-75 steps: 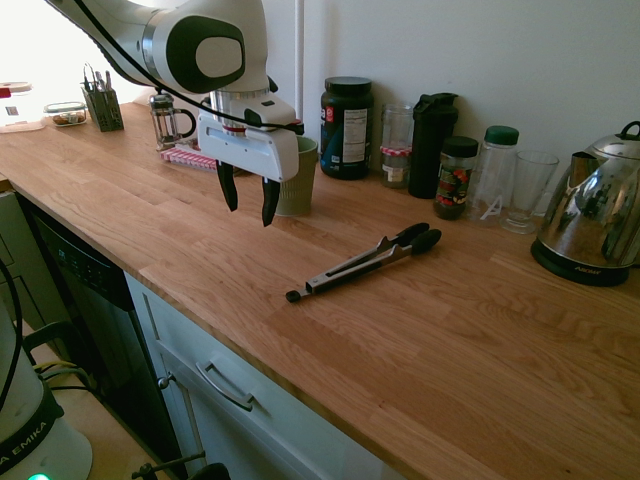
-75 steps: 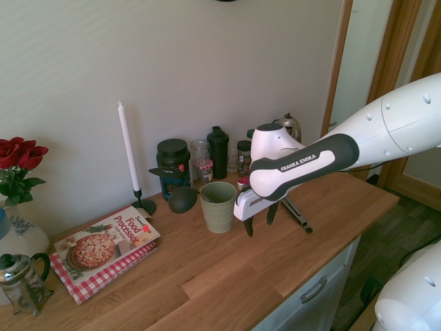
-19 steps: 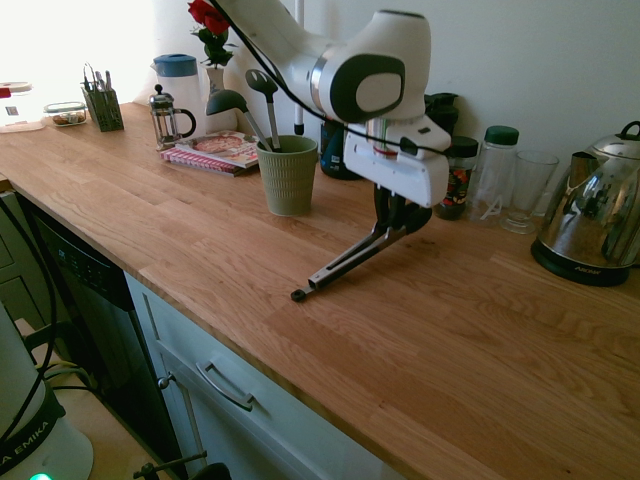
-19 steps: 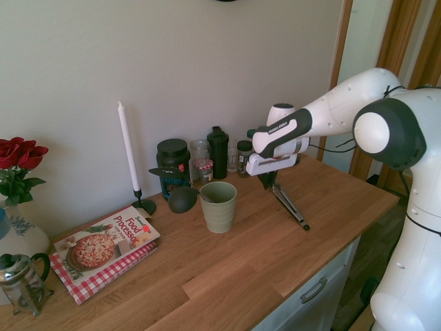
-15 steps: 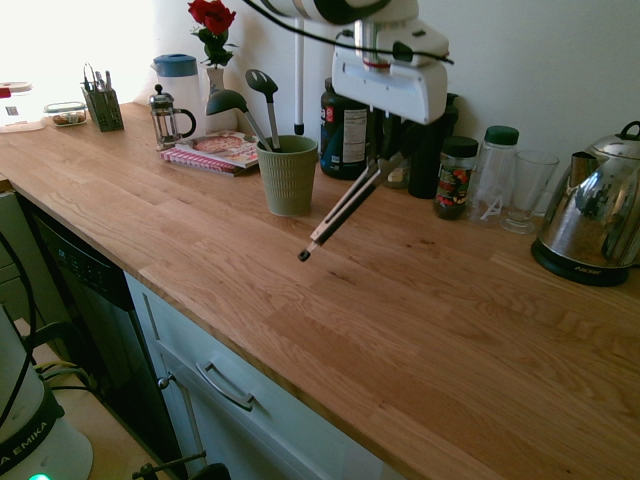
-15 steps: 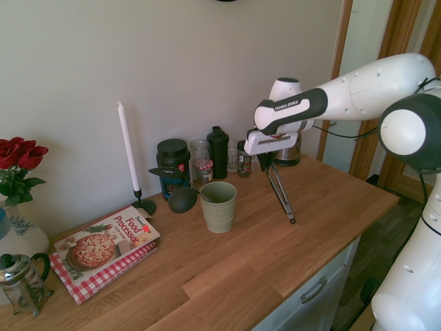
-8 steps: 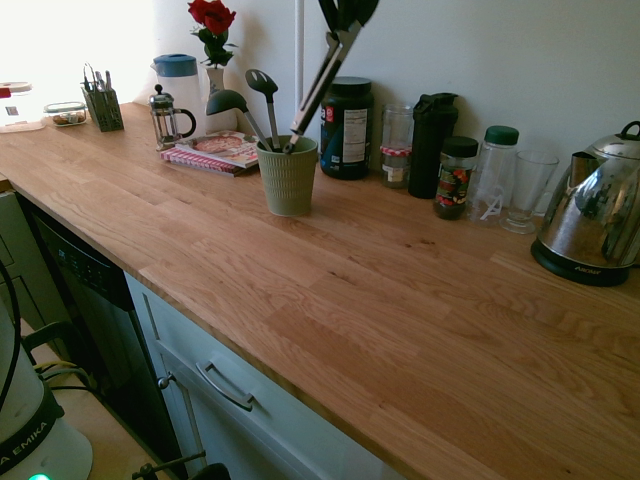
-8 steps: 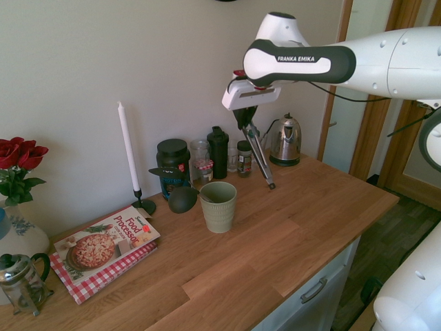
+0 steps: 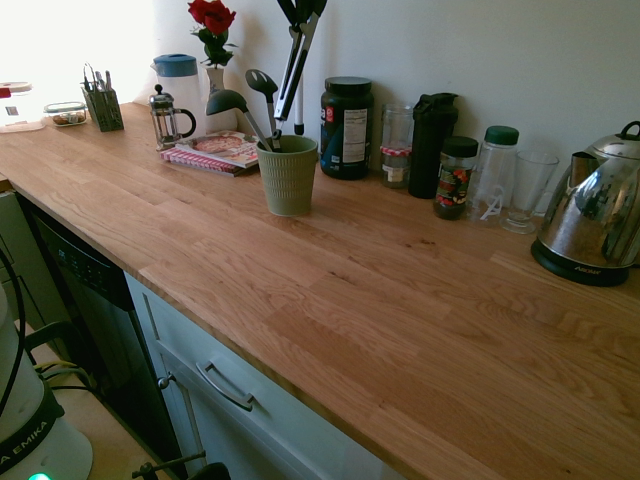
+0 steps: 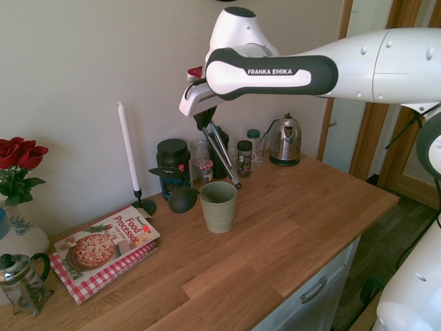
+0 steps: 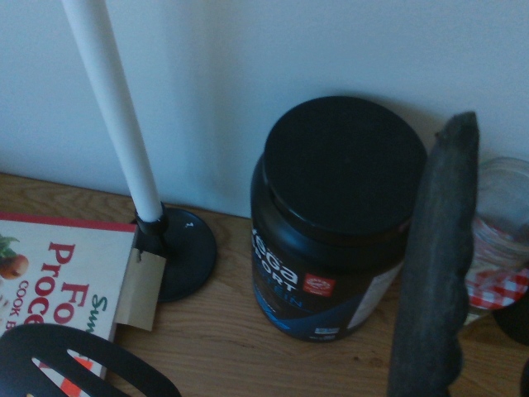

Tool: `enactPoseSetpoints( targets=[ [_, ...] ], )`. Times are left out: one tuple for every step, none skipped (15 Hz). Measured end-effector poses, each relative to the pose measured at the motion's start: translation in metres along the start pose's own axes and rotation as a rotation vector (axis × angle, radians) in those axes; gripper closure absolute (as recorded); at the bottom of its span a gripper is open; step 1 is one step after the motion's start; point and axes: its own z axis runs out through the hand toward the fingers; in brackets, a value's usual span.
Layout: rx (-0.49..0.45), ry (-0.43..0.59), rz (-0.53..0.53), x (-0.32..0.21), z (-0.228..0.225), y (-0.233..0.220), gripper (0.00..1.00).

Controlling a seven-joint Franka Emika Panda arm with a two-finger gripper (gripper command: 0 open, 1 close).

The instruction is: Put the tongs back in the holder

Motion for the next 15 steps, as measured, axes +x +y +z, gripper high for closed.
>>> enactPoseSetpoints(
  targets=[
    [0.007,0.002,0.001,-0.001,0.003,-0.003,1.0],
    [0.016,0.007,0.003,-0.002,0.003,-0.006,1.0],
    [0.02,0.01,0.006,-0.002,0.004,-0.007,1.0],
    [0.025,0.014,0.01,0.0,0.006,-0.008,1.0],
    [0.028,0.015,0.017,0.002,0.013,-0.008,1.0],
    [0.028,0.014,0.026,0.006,0.023,-0.008,1.0],
    [0.026,0.011,0.035,0.01,0.034,-0.008,1.0],
    [0.022,0.007,0.042,0.016,0.045,-0.008,1.0],
    [0.019,0.004,0.049,0.022,0.056,-0.008,1.0],
    [0.015,0.001,0.055,0.028,0.065,-0.008,1.0],
    [0.011,-0.004,0.058,0.031,0.076,-0.008,1.0],
    [0.005,-0.012,0.058,0.03,0.086,-0.008,1.0],
    [0.003,-0.017,0.057,0.028,0.094,-0.008,1.0],
    [0.0,-0.022,0.056,0.023,0.101,-0.006,1.0],
    [-0.003,-0.025,0.056,0.019,0.106,-0.004,1.0]
  ],
)
